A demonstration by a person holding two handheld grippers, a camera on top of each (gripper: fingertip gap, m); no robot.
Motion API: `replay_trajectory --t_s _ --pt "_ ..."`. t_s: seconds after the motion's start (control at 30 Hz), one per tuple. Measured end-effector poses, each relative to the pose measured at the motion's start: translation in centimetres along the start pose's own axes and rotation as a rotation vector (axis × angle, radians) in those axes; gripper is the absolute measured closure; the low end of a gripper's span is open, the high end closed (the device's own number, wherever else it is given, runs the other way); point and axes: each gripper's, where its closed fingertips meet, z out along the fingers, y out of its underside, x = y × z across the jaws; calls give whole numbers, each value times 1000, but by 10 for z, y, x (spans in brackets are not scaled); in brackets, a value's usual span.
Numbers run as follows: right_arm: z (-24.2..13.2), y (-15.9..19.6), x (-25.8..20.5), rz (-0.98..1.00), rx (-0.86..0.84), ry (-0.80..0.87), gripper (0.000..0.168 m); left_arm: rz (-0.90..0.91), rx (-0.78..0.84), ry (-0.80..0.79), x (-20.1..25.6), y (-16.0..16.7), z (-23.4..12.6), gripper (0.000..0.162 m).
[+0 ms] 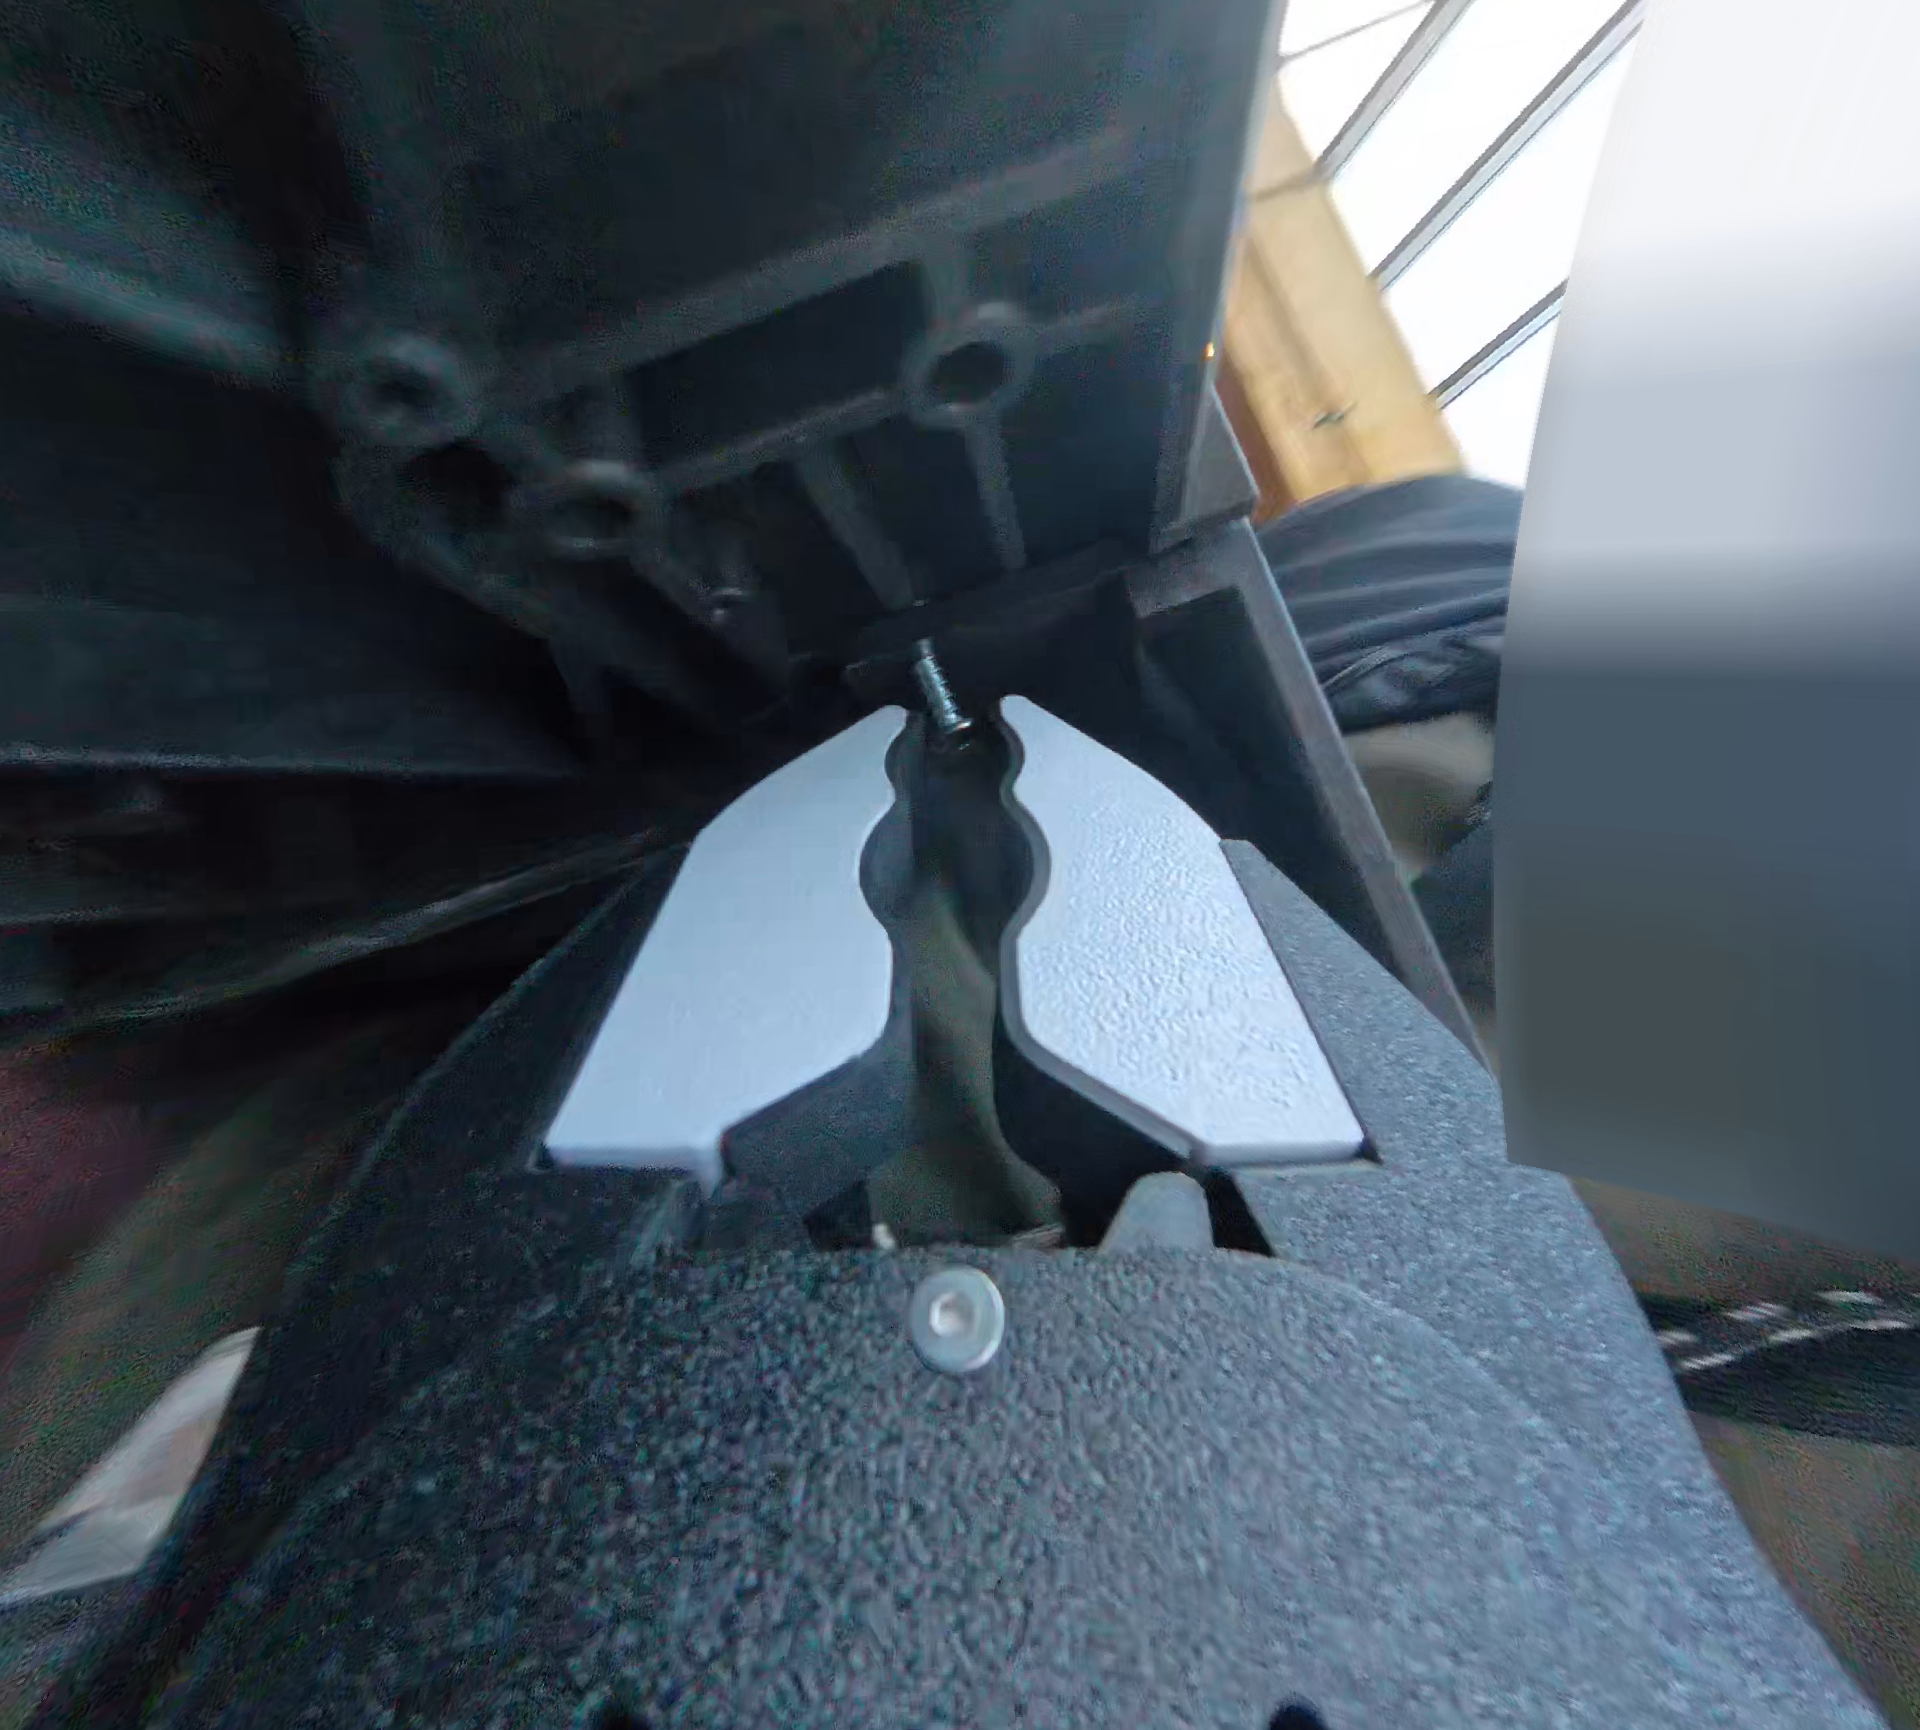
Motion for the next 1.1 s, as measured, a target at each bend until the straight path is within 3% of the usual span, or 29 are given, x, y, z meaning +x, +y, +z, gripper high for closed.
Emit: replay_trajectory --t_s 0.27,0.43,0.53,0.7,0.9,1.1 --pt "0 0 0 0 -6 7 82 620 -217 -314 -9 2 -1 152" --pt "1 0 0 0 -8 15 82 834 -268 -406 -12 2 -3 151" --pt "1 0 0 0 -9 18 82 800 -265 -367 -11 2 -2 151" --pt "1 0 0 -3 -4 15 82 552 -183 -231 -10 0 -4 142" --pt "1 0 0 -5 -1 12 82 386 -162 -166 -12 7 -11 136" --pt "1 0 0 -8 2 6 83 337 -169 -139 -12 10 -11 136"
